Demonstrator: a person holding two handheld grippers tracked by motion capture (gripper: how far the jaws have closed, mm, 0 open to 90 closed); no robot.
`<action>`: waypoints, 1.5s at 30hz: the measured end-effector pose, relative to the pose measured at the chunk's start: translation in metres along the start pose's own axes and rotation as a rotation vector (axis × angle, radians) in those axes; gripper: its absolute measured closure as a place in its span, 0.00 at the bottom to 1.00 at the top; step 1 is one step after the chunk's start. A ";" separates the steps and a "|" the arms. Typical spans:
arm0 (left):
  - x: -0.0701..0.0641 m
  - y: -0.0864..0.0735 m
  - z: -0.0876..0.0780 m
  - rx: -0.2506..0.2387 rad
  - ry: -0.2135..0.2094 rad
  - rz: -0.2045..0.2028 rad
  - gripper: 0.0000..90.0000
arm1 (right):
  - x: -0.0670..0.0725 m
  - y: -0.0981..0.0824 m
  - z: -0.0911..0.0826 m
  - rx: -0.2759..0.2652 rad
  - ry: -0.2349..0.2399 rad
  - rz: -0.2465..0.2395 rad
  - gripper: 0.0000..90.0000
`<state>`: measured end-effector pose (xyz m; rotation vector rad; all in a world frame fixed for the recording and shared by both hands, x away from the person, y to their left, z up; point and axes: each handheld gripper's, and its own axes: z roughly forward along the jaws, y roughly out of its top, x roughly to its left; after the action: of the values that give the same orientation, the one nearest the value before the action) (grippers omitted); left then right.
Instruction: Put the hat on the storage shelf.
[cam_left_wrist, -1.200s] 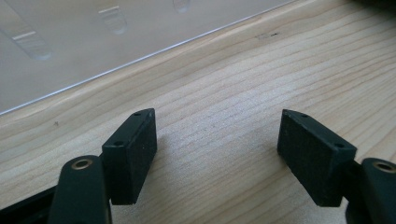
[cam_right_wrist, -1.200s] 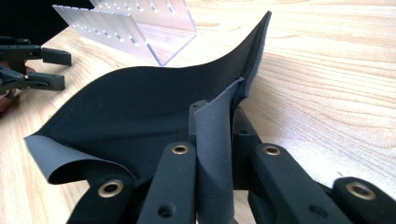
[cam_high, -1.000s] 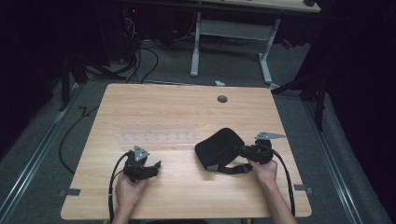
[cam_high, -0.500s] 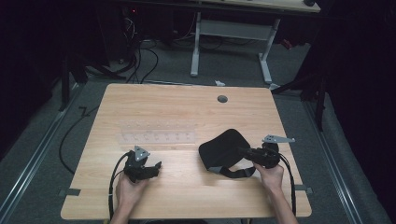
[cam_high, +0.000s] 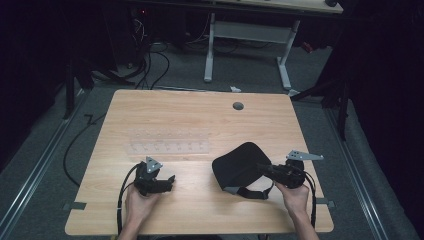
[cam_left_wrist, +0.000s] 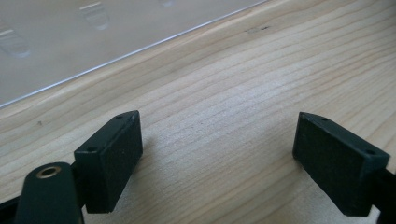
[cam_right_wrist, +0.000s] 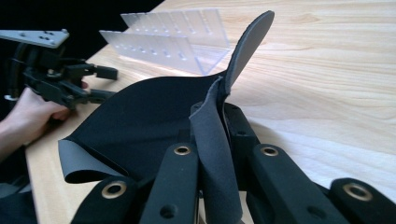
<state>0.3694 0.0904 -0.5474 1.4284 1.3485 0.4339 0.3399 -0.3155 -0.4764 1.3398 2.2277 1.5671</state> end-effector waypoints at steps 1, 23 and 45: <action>-0.001 0.000 -0.001 0.002 -0.007 0.000 0.19 | 0.002 -0.001 0.001 0.000 0.005 0.000 0.94; -0.066 0.005 -0.034 -0.018 -0.348 0.110 0.22 | 0.029 0.001 0.032 0.035 0.053 0.028 0.94; -0.093 0.002 -0.033 -0.019 -0.398 0.208 0.25 | 0.041 0.012 0.045 0.061 0.086 0.020 0.94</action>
<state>0.3161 0.0240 -0.4976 1.5495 0.8800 0.2749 0.3462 -0.2537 -0.4719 1.3385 2.3373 1.6046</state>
